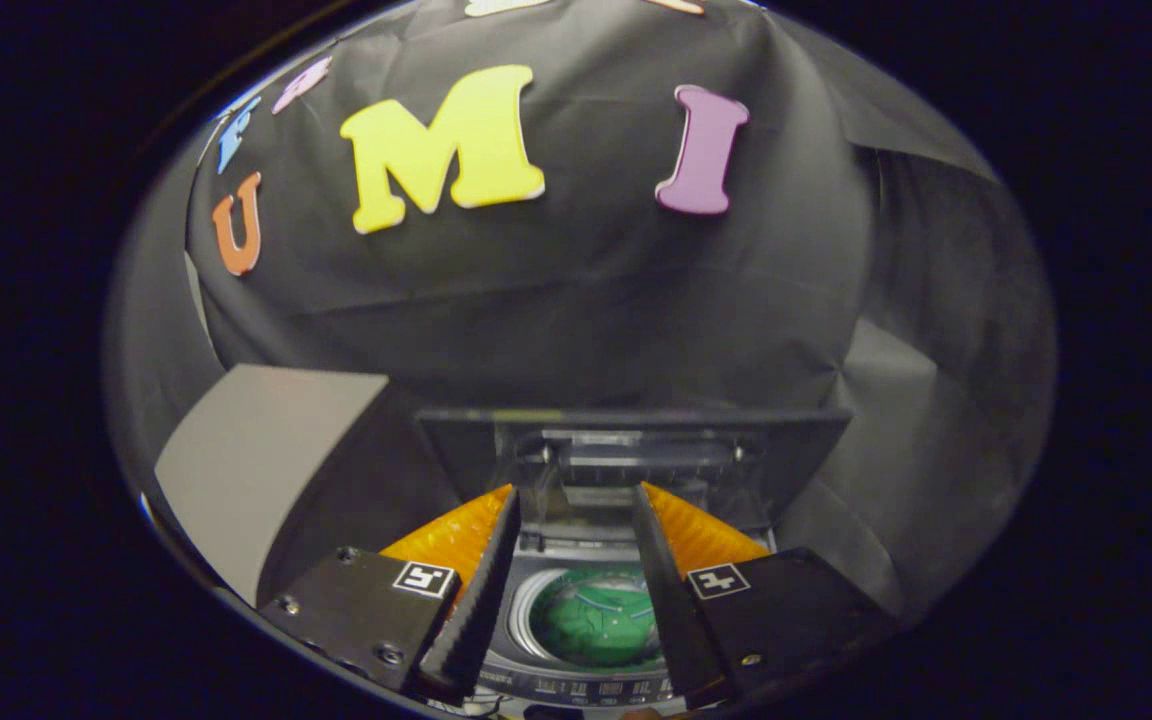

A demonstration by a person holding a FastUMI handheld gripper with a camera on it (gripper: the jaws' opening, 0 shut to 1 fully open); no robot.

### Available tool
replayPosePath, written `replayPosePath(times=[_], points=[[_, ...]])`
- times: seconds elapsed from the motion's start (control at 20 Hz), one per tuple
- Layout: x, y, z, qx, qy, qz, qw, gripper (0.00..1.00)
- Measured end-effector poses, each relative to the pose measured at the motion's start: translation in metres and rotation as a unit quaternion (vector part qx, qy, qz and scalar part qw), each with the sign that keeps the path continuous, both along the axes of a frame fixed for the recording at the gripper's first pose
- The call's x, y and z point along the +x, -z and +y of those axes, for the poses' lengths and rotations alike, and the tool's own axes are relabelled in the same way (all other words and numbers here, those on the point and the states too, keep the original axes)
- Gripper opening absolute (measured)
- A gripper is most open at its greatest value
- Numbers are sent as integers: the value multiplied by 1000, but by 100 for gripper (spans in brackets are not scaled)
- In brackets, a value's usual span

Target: Put the clothes into the washing machine and then close the washing machine lid.

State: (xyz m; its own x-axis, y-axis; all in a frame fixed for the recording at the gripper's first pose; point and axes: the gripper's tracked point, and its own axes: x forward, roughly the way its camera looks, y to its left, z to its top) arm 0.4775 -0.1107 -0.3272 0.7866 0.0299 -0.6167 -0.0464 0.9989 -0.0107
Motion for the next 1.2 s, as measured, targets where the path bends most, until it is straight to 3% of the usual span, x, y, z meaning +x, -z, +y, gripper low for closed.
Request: replayPosePath(times=[0.25,0.35,0.8,1.2], points=[[44,-62,8,-8,-24,-81,996,72],[62,-72,7,-14,-30,-72,997,100],[106,-8,-23,15,11,-2,1000,100],[95,41,-40,25,29,58,998,100]])
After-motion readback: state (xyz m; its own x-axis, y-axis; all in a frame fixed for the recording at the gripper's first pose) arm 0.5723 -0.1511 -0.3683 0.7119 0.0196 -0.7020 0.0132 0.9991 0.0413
